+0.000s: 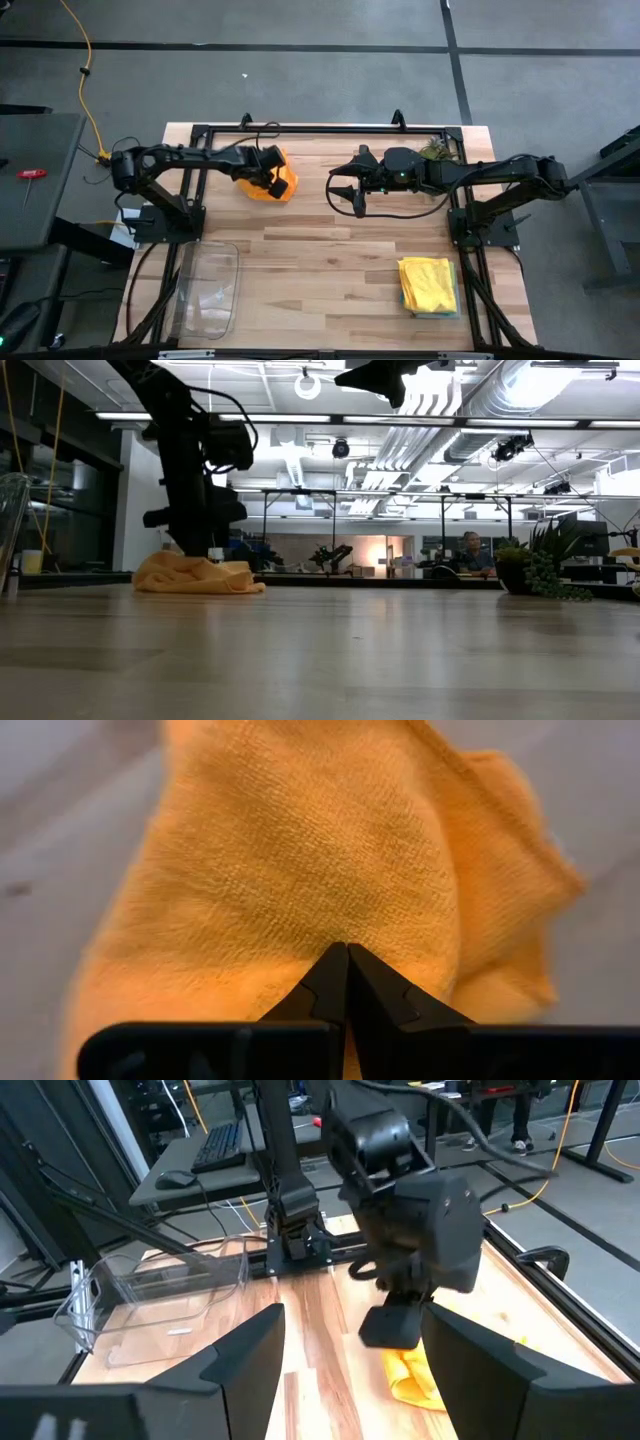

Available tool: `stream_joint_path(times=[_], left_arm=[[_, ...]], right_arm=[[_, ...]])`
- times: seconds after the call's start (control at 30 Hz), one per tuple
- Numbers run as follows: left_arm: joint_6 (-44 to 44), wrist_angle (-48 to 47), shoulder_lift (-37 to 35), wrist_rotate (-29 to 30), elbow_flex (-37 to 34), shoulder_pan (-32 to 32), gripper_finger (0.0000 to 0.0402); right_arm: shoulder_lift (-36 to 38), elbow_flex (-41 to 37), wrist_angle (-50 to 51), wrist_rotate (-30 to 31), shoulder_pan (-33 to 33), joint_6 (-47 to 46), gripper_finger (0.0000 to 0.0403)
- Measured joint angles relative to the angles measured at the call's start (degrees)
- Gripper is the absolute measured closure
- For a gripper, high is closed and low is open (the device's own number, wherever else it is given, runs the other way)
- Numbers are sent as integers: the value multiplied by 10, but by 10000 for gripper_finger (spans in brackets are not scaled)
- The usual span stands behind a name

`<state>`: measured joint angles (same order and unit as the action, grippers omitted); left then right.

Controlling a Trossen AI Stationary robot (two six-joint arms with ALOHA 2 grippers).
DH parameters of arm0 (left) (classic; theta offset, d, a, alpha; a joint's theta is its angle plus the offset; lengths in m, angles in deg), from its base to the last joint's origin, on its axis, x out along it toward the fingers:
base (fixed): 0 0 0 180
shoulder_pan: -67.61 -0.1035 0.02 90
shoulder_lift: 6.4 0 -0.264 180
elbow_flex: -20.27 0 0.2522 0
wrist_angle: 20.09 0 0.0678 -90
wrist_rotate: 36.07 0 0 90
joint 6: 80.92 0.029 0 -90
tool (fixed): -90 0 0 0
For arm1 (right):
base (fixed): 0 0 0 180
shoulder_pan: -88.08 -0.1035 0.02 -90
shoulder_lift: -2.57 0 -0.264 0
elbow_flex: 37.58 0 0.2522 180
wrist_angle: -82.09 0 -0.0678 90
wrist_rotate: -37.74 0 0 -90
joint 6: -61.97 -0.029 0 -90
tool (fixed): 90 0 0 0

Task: Fold microfiber towels
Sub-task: Fold the orange microfiber cloth

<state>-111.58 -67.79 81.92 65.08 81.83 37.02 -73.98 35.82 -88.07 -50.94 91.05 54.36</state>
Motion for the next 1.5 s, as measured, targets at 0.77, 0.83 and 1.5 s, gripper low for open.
stream_joint_path(times=[0.77,0.83,1.5], left_arm=[[-166,131,-31,18,-13,293,401],[-159,123,-73,67,-11,270,401],[-72,87,16,61,-13,-4,401]], right_arm=[[0,0,3,0,0,1,176],[0,0,4,0,0,1,176],[0,0,12,0,0,1,176]])
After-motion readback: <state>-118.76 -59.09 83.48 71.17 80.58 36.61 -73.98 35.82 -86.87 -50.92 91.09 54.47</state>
